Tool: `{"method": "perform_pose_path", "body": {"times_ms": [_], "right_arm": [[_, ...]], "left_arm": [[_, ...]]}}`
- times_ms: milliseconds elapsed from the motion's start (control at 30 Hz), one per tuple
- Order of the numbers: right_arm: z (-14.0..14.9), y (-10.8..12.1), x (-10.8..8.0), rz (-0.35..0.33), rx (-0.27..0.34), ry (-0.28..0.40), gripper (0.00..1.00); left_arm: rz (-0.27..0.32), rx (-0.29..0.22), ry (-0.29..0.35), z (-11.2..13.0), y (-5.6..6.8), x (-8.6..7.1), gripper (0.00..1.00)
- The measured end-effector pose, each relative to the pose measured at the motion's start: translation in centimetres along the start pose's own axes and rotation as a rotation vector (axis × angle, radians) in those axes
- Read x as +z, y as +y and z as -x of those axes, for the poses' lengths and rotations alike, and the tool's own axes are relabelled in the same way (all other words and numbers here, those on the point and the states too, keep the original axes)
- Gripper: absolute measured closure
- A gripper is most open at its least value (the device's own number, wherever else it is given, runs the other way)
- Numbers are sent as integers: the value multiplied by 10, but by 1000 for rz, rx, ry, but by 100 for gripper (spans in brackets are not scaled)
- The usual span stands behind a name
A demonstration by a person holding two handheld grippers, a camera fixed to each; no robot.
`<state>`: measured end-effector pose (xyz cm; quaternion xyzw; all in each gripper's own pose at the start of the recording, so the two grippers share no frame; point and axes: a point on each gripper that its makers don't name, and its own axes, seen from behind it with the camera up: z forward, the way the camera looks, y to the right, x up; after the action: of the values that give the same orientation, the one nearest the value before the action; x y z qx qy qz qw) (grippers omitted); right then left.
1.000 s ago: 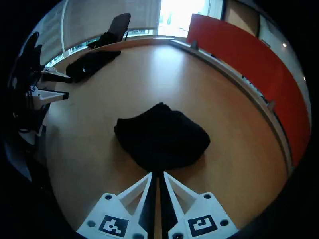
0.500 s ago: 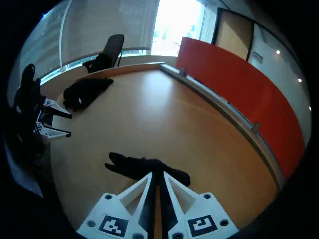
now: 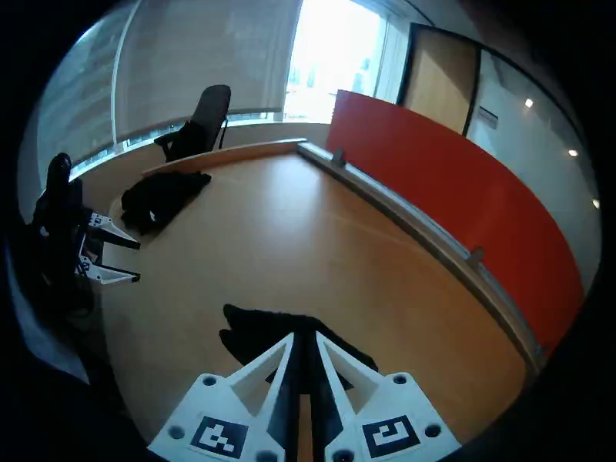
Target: Fold towel
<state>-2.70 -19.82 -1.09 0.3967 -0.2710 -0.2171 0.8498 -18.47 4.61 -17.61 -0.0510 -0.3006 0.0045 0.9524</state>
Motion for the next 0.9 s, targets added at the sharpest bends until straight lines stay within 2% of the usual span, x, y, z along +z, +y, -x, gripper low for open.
{"method": "perform_pose_path", "body": {"times_ms": [400, 600, 900], "right_arm": [[-8, 25, -16, 25, 11, 30, 96], [-6, 53, -35, 58, -1, 22, 96], [14, 111, -76, 128, -10, -26, 96]], "left_arm": [[-8, 5, 1, -2, 0, -1, 6], [-13, 6, 1, -4, -1, 0, 6], [-16, 10, 0, -7, -2, 1, 6]]}}
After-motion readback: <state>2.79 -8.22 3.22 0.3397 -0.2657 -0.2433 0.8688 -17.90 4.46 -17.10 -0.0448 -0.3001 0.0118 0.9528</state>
